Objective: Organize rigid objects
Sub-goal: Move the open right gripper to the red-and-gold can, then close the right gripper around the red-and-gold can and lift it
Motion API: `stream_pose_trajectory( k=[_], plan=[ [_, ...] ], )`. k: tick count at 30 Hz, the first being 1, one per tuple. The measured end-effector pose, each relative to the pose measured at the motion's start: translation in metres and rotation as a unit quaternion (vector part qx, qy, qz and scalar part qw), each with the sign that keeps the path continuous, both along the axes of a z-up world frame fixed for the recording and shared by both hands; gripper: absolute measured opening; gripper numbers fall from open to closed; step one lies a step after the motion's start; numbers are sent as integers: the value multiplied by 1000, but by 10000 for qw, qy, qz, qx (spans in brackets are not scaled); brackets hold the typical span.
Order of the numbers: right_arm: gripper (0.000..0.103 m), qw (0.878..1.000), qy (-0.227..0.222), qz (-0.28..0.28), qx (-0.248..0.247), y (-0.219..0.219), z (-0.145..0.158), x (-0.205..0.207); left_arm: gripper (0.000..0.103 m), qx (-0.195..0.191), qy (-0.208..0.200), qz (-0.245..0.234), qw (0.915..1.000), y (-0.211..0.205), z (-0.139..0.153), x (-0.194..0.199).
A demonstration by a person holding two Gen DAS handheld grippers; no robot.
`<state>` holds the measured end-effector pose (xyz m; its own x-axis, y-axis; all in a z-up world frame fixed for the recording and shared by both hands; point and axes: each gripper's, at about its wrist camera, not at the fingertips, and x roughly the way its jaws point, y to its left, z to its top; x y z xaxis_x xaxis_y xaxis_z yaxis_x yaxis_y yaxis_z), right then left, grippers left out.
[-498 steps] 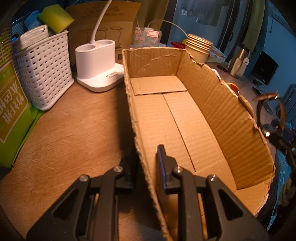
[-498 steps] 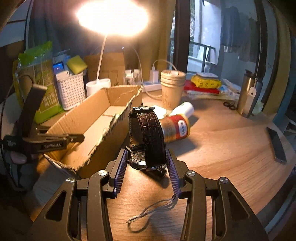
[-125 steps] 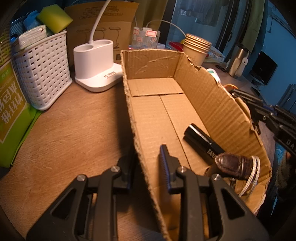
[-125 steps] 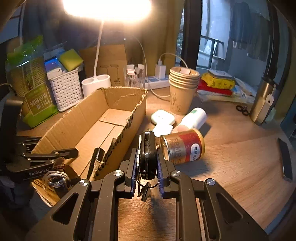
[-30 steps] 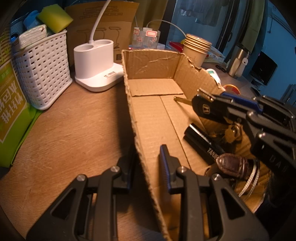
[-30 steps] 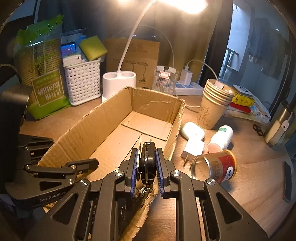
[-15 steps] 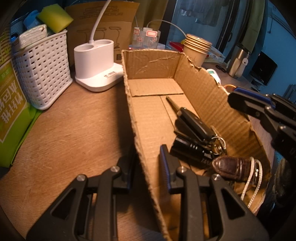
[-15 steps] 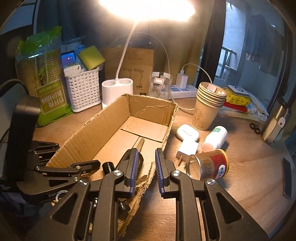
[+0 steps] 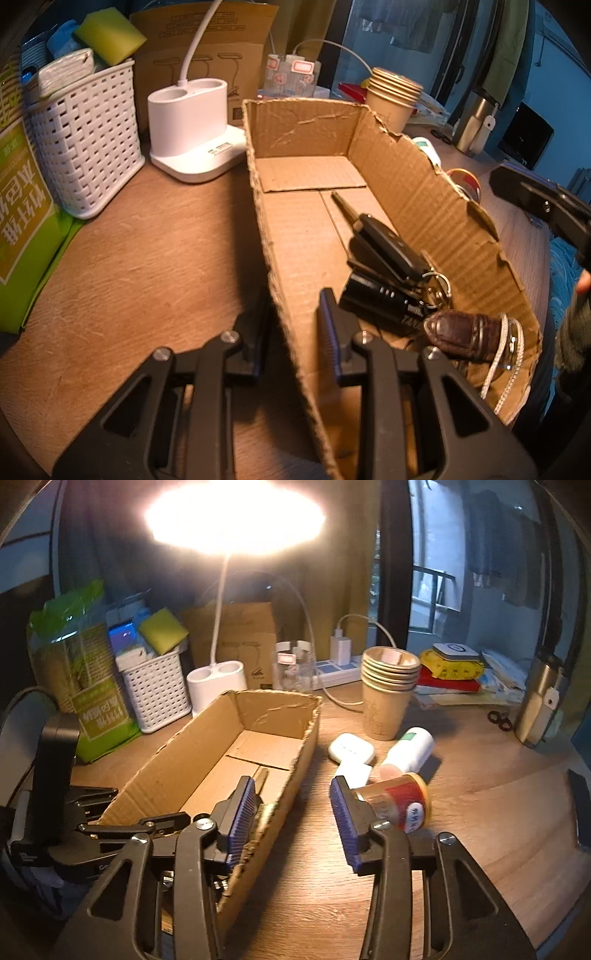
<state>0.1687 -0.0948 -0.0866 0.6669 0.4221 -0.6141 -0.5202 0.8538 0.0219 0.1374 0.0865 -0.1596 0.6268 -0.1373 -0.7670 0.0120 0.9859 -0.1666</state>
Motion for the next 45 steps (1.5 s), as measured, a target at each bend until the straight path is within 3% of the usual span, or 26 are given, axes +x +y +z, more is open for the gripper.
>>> stream_pose_trajectory(
  k=[4,9,14,18,30,45],
  plan=[
    [48,9999,4,-155,-3,-10,-2,4,27,-2,0,-1,10000,0,0,0],
    [61,9994,-48,-321,-71,-17,-6,6,27,-2,0,-1,10000,0,0,0],
    [66,9983,-28,-546,-187,-25,-13,14,27,-2,0,-1,10000,0,0,0],
    [77,9974,32,-709,-109,-33,-17,20,27,-1,0,-1,10000,0,0,0],
    [82,9940,-303,-978,-377,-42,-33,30,27,-2,0,-3,10000,0,0,0],
    [82,9956,-75,-824,-435,-42,-46,48,27,-3,0,-2,10000,0,0,0]
  ],
)
